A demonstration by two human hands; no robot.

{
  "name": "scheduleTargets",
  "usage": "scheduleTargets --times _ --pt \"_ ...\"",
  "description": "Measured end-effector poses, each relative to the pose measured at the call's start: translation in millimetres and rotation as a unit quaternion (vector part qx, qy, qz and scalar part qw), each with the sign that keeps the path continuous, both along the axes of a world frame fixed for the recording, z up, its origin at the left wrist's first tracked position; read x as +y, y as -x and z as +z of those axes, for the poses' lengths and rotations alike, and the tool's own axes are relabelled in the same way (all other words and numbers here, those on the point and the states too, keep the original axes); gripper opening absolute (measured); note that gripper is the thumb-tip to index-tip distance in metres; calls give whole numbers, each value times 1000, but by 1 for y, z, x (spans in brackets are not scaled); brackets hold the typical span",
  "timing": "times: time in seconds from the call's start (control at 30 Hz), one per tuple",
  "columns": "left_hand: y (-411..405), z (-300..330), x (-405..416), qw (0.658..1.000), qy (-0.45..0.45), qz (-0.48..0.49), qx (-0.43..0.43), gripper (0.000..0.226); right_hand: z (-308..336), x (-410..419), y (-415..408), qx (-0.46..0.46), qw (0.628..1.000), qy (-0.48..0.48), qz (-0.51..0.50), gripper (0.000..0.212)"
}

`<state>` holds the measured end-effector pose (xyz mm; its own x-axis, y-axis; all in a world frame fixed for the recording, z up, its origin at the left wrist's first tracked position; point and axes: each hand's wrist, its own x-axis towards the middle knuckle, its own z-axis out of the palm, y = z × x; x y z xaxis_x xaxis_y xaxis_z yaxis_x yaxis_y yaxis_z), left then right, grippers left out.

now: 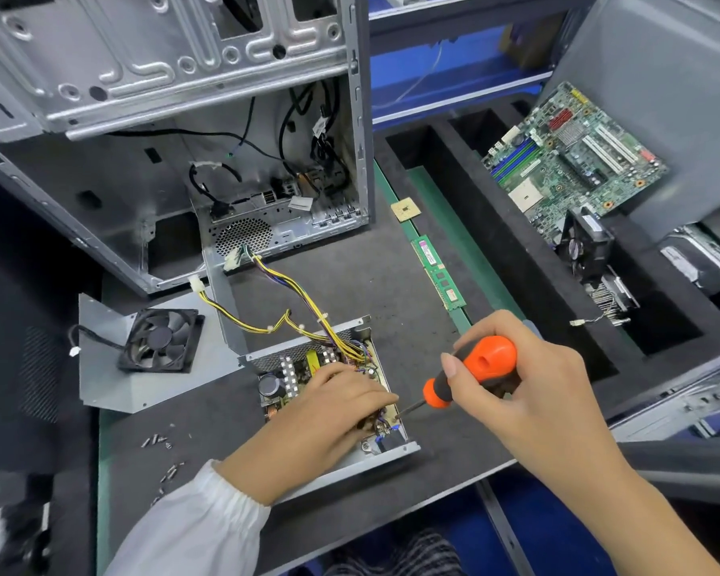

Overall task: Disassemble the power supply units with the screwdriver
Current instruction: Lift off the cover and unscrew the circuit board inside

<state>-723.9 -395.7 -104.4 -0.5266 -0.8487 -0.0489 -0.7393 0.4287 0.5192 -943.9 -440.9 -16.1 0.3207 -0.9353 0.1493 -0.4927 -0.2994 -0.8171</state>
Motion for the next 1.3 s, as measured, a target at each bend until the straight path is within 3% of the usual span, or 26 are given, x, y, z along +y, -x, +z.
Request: scheduleTargets --times 0.2,0.37,0.63,0.83,1.0,1.13,1.3 --pt "5 6 2 999 15 15 -38 42 -4 3 -1 17 1000 7 17 20" --pt "7 11 1 998 26 20 -52 16 0 4 0 1 1000 4 6 19" --pt "5 3 2 998 29 23 -54 13 -2 5 0 25 1000 -7 17 23" --pt "6 1 -1 996 64 10 -61 9 6 1 -11 142 986 76 40 44" --pt "6 6 -10 990 40 -44 -124 29 17 -6 -23 215 962 157 60 53" --pt "15 9 -18 977 76 -79 -185 23 14 -7 -23 193 972 110 75 44" --pt "10 3 -16 984 84 -91 -127 19 14 -12 -15 164 984 42 61 43"
